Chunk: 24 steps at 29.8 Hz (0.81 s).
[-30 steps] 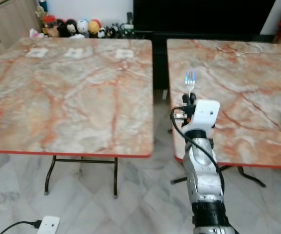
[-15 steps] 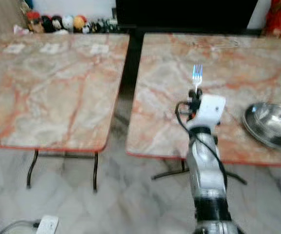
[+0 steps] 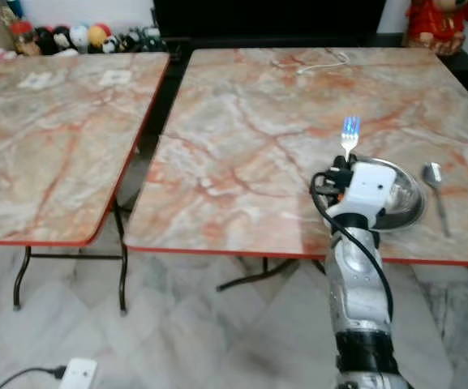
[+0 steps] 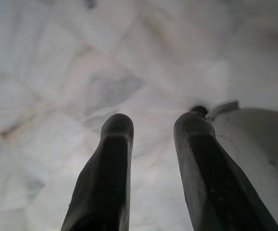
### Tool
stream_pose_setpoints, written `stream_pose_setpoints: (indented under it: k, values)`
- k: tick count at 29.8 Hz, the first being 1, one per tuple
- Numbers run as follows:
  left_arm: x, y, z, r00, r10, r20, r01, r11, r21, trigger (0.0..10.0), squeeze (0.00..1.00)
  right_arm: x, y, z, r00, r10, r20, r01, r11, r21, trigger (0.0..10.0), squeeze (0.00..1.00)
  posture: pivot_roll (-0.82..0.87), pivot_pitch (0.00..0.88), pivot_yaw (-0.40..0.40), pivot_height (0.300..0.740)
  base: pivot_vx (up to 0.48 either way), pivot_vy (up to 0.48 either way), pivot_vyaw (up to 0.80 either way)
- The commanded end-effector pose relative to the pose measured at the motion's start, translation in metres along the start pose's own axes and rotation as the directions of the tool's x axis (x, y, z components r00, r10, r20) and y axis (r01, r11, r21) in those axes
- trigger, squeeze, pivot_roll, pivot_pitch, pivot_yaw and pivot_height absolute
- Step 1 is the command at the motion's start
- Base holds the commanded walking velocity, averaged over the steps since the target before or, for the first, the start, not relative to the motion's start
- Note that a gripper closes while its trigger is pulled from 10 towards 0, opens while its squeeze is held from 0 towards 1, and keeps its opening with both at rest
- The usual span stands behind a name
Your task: Setting the table
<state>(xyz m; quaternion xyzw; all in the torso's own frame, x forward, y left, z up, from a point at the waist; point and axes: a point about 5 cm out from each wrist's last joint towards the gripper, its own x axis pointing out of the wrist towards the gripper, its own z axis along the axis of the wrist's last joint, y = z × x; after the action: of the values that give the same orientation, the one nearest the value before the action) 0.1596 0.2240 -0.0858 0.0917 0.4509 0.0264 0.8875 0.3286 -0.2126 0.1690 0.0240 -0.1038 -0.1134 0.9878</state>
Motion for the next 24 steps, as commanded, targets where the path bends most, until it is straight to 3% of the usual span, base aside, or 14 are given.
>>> stream_pose_setpoints:
  k: [1,10,24]
  values:
    - [-0.002,0.009,-0.007,1.000,0.018,-0.024,-0.018,1.000,0.021,10.0,0.00,0.001,0.004,0.004,1.000,0.007,0.018,-0.007,1.000,0.005,10.0,0.00,-0.10,0.100,0.037,0.740,0.000,-0.431,0.00]
    - [-0.002,0.007,-0.007,1.000,0.008,-0.021,-0.008,1.000,0.013,10.0,0.00,0.002,-0.005,0.006,0.999,-0.021,0.027,0.021,1.000,0.000,10.0,0.00,-0.10,0.096,0.034,0.740,0.053,-0.426,0.00]
    - [0.001,0.005,0.003,1.000,0.013,0.004,-0.013,1.000,-0.028,10.0,0.00,0.003,-0.007,0.002,0.999,-0.037,0.000,0.037,0.999,0.012,10.0,0.00,-0.09,0.093,0.030,0.740,0.017,0.000,-0.06]
